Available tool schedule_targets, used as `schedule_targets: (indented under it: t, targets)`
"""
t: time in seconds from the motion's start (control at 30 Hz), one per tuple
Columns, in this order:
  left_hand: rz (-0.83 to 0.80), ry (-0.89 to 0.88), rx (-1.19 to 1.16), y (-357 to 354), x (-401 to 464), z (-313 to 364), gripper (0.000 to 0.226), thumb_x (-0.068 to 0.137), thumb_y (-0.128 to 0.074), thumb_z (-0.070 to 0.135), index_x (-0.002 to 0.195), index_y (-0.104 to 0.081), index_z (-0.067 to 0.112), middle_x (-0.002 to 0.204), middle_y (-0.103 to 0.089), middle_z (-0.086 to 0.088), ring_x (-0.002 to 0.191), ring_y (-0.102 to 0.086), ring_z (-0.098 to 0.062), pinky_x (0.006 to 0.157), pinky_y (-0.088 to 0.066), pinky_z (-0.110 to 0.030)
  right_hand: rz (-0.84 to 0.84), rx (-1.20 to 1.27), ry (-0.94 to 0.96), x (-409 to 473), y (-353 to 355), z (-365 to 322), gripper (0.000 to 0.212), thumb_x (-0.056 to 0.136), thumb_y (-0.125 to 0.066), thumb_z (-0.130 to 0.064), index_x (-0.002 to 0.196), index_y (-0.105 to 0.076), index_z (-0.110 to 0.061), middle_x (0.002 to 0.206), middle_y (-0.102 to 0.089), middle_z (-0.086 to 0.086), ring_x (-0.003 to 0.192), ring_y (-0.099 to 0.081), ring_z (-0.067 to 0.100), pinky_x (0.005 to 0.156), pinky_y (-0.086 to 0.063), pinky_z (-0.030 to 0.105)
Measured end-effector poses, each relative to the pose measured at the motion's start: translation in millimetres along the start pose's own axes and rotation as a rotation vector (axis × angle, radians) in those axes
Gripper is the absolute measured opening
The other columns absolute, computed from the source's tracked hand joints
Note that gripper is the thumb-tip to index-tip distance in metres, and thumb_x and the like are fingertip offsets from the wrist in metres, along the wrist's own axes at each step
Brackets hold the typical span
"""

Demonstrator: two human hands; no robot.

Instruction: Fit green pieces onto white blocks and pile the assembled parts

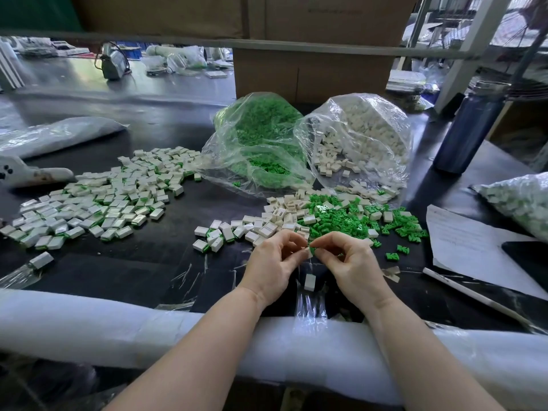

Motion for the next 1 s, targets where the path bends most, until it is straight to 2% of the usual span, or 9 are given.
schedule_targets:
  t: [0.13, 0.33, 0.47, 0.6, 0.73, 0.8, 1.0]
  targets:
    - [0.015, 0.010, -0.046, 1.6, -0.1, 1.4, 0.007, 0.082, -0.068, 0.011, 0.087, -0.065, 0.014, 0.082, -0.066, 0.002, 0.079, -0.061, -0.010, 0.080, -0.050, -0.018, 0.000, 0.000, -0.007, -0.2, -0.2, -1.1, 0.020, 0.084, -0.062, 0.002, 0.082, -0.070, -0.016, 0.081, -0.069, -0.004, 0.077, -0.062, 0.003, 0.075, -0.047, 0.011]
    - [0.009, 0.021, -0.104, 2.7, -2.2, 4.5, 0.008, 0.081, -0.068, 0.006, 0.084, -0.066, 0.013, 0.076, -0.065, 0.005, 0.071, -0.059, -0.001, 0.074, -0.048, -0.012, -0.001, 0.028, -0.053, 0.3, -0.7, 0.1, 0.016, 0.084, -0.064, 0.002, 0.082, -0.067, -0.014, 0.078, -0.067, -0.003, 0.071, -0.060, -0.003, 0.071, -0.047, 0.009]
    - [0.003, 0.024, -0.116, 2.4, -3.5, 5.6, 0.010, 0.082, -0.067, 0.005, 0.083, -0.066, 0.015, 0.075, -0.064, 0.007, 0.066, -0.057, 0.007, 0.071, -0.046, -0.008, -0.001, 0.050, -0.061, -0.1, -0.4, 0.0, 0.020, 0.084, -0.062, 0.002, 0.078, -0.068, -0.017, 0.076, -0.067, -0.002, 0.073, -0.061, 0.005, 0.072, -0.049, 0.014]
    - [0.006, 0.029, -0.111, 2.1, -3.1, 5.7, 0.009, 0.082, -0.067, 0.005, 0.084, -0.067, 0.014, 0.076, -0.064, 0.006, 0.066, -0.058, 0.007, 0.071, -0.046, -0.008, -0.011, 0.048, -0.069, -0.5, -1.6, 0.2, 0.019, 0.086, -0.059, 0.002, 0.080, -0.068, -0.015, 0.075, -0.066, -0.001, 0.072, -0.058, 0.008, 0.073, -0.048, 0.021]
    - [0.012, 0.028, -0.128, 1.4, -2.6, 5.5, 0.010, 0.081, -0.067, 0.004, 0.083, -0.067, 0.013, 0.075, -0.065, 0.007, 0.066, -0.058, 0.008, 0.070, -0.046, -0.007, 0.000, 0.059, -0.088, 0.2, -1.3, 1.5, 0.017, 0.086, -0.061, 0.001, 0.082, -0.066, -0.015, 0.077, -0.066, -0.002, 0.072, -0.060, 0.005, 0.071, -0.049, 0.015]
    - [0.019, 0.029, -0.147, 1.5, -2.2, 5.3, 0.010, 0.081, -0.067, 0.003, 0.082, -0.067, 0.013, 0.075, -0.065, 0.007, 0.067, -0.059, 0.007, 0.071, -0.046, -0.008, 0.025, 0.087, -0.111, 0.8, 0.1, 4.1, 0.014, 0.085, -0.063, -0.002, 0.085, -0.065, -0.016, 0.081, -0.067, 0.000, 0.075, -0.062, 0.008, 0.073, -0.051, 0.016]
    - [0.032, 0.046, -0.201, 2.7, -2.3, 4.2, 0.014, 0.081, -0.066, 0.000, 0.080, -0.066, 0.014, 0.076, -0.066, 0.004, 0.069, -0.061, 0.002, 0.076, -0.051, -0.015, 0.011, 0.071, -0.173, 2.1, -2.7, 10.3, 0.016, 0.088, -0.063, -0.011, 0.074, -0.063, -0.019, 0.066, -0.063, 0.002, 0.057, -0.054, 0.009, 0.057, -0.049, 0.021]
Point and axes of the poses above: each hand's wrist, its own x-axis towards the middle knuckle, its own y-axis out of the back of the hand, z = x × y, the point moved 6 cm from there along x, towards the middle knuckle
